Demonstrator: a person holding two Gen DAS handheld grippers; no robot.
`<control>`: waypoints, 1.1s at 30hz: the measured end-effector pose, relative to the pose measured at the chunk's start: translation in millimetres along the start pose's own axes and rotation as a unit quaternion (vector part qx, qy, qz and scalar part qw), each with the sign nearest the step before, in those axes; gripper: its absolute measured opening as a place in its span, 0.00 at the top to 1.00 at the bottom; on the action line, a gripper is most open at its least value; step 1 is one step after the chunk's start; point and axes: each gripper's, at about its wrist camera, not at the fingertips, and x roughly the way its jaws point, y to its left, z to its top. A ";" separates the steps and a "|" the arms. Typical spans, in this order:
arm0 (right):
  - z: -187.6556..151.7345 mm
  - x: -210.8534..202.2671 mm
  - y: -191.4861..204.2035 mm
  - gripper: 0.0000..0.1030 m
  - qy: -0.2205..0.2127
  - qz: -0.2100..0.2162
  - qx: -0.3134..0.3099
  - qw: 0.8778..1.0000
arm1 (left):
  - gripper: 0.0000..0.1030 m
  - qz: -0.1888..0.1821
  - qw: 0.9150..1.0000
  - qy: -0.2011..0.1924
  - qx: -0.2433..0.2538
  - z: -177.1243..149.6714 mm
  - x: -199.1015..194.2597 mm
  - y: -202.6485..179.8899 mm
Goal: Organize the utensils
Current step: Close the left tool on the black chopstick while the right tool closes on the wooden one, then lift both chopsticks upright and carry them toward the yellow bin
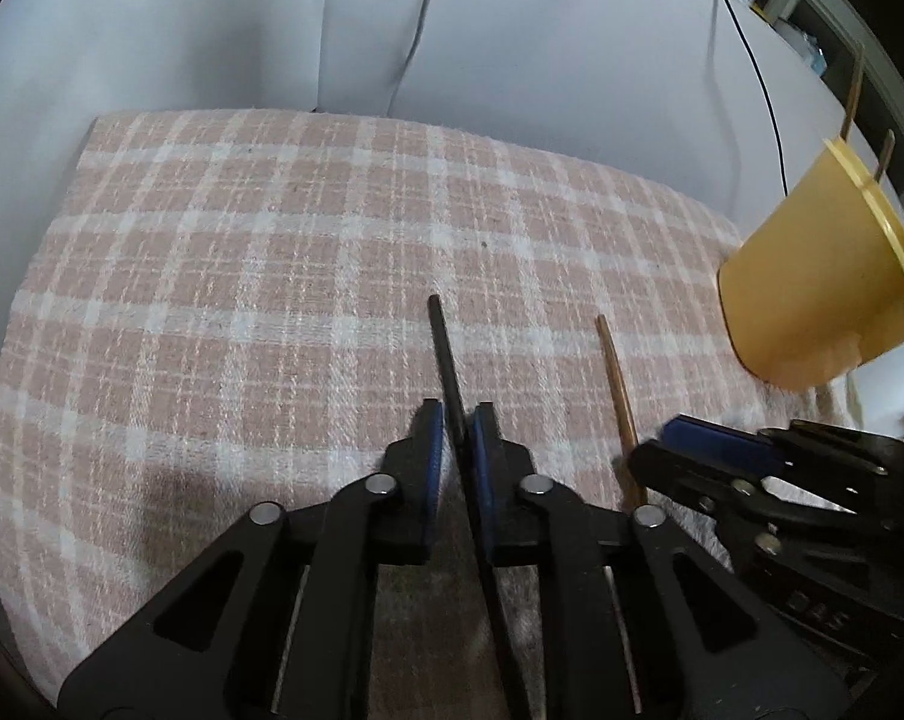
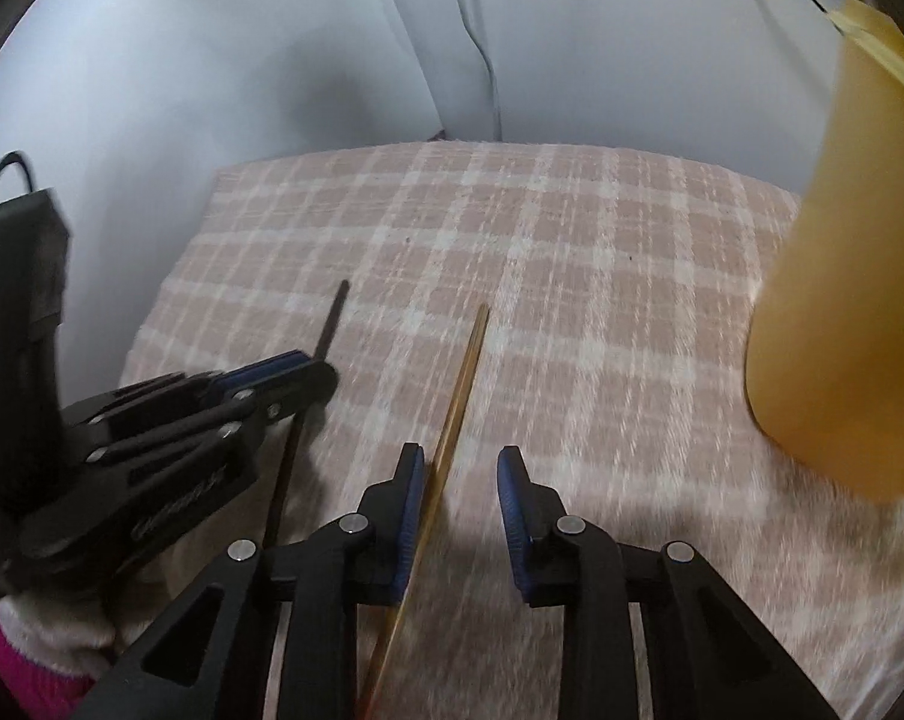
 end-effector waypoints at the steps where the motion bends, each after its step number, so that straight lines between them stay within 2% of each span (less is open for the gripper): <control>1: 4.1 4.3 1.8 0.77 0.003 -0.005 0.000 1.000 | 0.94 -0.007 1.000 0.000 -0.007 2.4 2.6 7.5; 5: 18.9 16.4 7.8 0.80 0.003 -0.024 0.001 1.000 | 0.95 -0.019 1.000 -0.004 -0.025 6.5 5.3 30.9; 7: 21.8 18.0 9.9 0.90 0.003 -0.035 -0.004 0.999 | 0.96 -0.022 0.999 -0.007 -0.030 -2.5 0.6 39.4; 9: 23.2 19.9 12.6 0.94 0.003 -0.042 -0.011 0.999 | 0.96 -0.024 0.999 -0.012 -0.033 -5.1 -5.7 45.1; 13: 22.9 17.9 11.1 0.95 0.000 -0.032 -0.006 0.999 | 0.96 -0.027 0.999 -0.024 -0.039 -13.7 -24.4 50.4; 23: 5.8 -30.0 13.5 0.96 -0.040 -0.008 -0.020 0.999 | 0.97 -0.045 0.996 -0.065 -0.040 -23.6 -92.4 63.8; 33: -12.6 -90.8 26.8 0.96 -0.094 0.012 -0.045 0.995 | 0.98 -0.067 0.991 -0.113 -0.024 -45.6 -156.9 37.8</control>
